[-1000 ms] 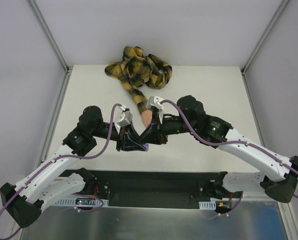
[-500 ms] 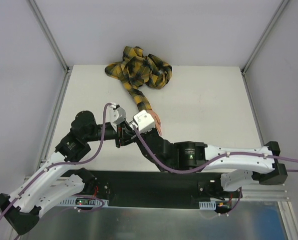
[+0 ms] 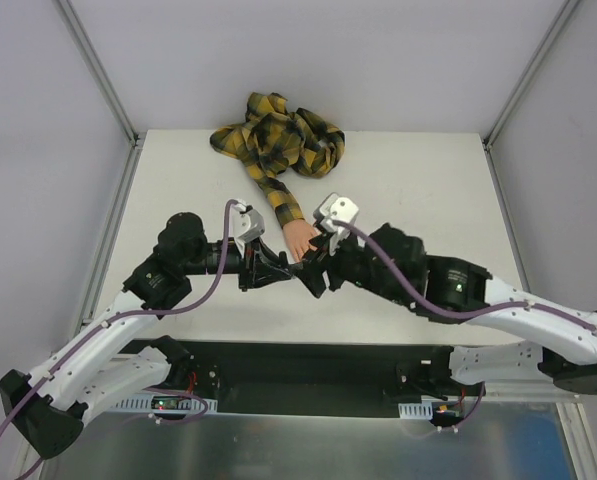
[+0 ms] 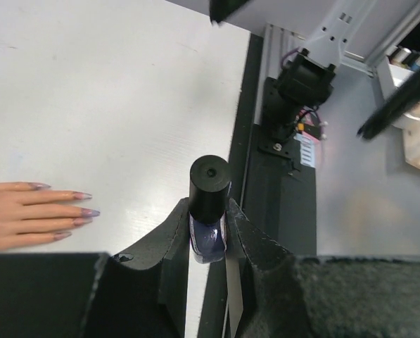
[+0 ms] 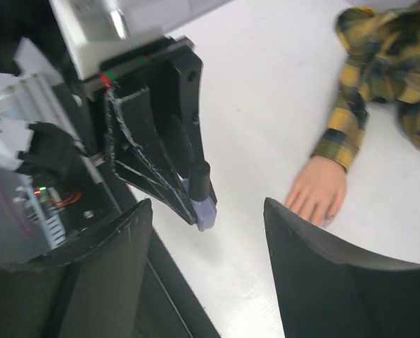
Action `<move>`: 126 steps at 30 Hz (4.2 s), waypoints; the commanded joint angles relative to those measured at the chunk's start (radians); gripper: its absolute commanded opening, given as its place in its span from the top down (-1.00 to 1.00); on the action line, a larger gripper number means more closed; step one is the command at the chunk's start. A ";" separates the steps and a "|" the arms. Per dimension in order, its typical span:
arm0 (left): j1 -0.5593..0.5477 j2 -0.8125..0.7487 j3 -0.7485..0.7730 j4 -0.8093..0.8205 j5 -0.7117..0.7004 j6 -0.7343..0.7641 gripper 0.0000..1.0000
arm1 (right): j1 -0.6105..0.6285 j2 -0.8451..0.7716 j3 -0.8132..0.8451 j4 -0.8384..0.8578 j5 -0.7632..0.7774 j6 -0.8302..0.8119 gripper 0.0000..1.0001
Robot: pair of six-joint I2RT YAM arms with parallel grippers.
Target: Paint the nails
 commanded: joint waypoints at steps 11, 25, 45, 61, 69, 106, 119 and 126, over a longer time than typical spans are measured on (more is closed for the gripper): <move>-0.021 0.043 0.049 0.111 0.399 -0.062 1.00 | -0.314 0.034 0.001 0.070 -0.956 -0.030 -0.15; -0.021 0.034 0.047 0.111 0.356 -0.062 1.00 | -0.329 0.083 -0.009 0.099 -1.013 -0.019 0.63; 0.018 -0.046 0.026 0.008 -0.301 0.005 1.00 | 0.188 0.186 0.062 0.006 0.569 0.109 1.00; 0.007 0.069 0.081 0.008 0.199 -0.005 1.00 | 0.025 0.037 0.093 -0.103 -0.049 0.033 -0.25; -0.025 0.066 0.076 0.020 0.362 -0.005 1.00 | -0.252 -0.048 0.015 -0.051 -0.651 0.039 -0.39; -0.013 -0.032 0.044 -0.039 -0.328 0.045 1.00 | 0.132 0.218 0.110 -0.188 0.555 0.241 1.00; -0.024 0.083 0.087 -0.062 -0.028 0.025 1.00 | 0.094 0.071 0.085 -0.140 0.232 0.103 0.33; -0.041 0.088 0.090 -0.075 0.032 0.045 1.00 | -0.109 -0.034 0.021 -0.119 -0.168 0.128 -0.17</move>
